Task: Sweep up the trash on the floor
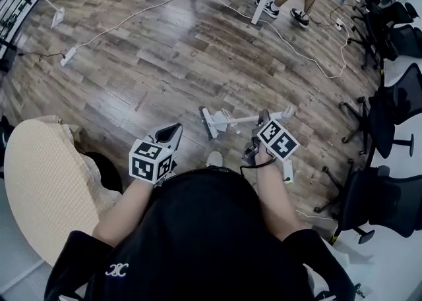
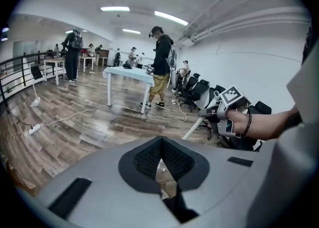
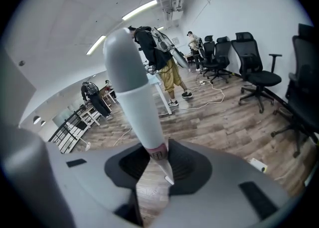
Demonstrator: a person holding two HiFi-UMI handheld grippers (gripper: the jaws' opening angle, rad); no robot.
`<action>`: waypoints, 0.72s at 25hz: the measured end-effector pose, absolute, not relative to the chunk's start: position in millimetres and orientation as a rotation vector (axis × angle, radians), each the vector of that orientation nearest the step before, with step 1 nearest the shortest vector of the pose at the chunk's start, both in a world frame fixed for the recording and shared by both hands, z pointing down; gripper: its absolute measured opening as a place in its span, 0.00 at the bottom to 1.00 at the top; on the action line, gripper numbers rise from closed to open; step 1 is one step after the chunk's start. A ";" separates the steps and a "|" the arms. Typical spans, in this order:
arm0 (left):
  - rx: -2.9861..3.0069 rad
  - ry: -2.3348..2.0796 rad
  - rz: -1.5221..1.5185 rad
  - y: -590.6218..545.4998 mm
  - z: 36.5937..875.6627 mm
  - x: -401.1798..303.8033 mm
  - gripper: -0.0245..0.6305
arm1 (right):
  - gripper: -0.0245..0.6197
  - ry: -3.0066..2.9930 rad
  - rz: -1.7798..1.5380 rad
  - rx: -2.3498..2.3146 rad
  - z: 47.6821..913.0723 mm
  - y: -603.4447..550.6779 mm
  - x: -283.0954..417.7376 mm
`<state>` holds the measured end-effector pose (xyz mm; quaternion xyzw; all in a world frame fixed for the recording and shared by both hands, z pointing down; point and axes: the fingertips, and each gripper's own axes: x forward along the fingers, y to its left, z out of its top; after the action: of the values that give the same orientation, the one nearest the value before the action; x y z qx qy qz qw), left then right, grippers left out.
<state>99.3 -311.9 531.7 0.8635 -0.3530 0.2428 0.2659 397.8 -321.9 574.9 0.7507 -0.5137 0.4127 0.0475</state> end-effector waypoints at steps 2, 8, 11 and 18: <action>2.340 -0.938 0.659 -311.4 532.8 100.9 0.03 | 0.22 -1.602 1.226 2.275 568.5 -320.2 393.1; 2.370 -0.919 0.646 -317.6 527.3 100.4 0.03 | 0.22 -1.832 0.967 2.141 529.9 -326.8 357.2; 2.404 -0.901 0.628 -323.7 519.3 105.8 0.03 | 0.22 -1.932 0.814 2.096 500.9 -331.1 340.2; 2.520 -0.887 0.519 -344.6 464.2 123.4 0.03 | 0.21 -2.133 0.404 1.968 432.3 -333.2 293.3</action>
<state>123.4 -344.6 464.2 0.9056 -0.3188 0.1865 0.2084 293.3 -333.2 432.3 0.6680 -0.7237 0.1372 0.1055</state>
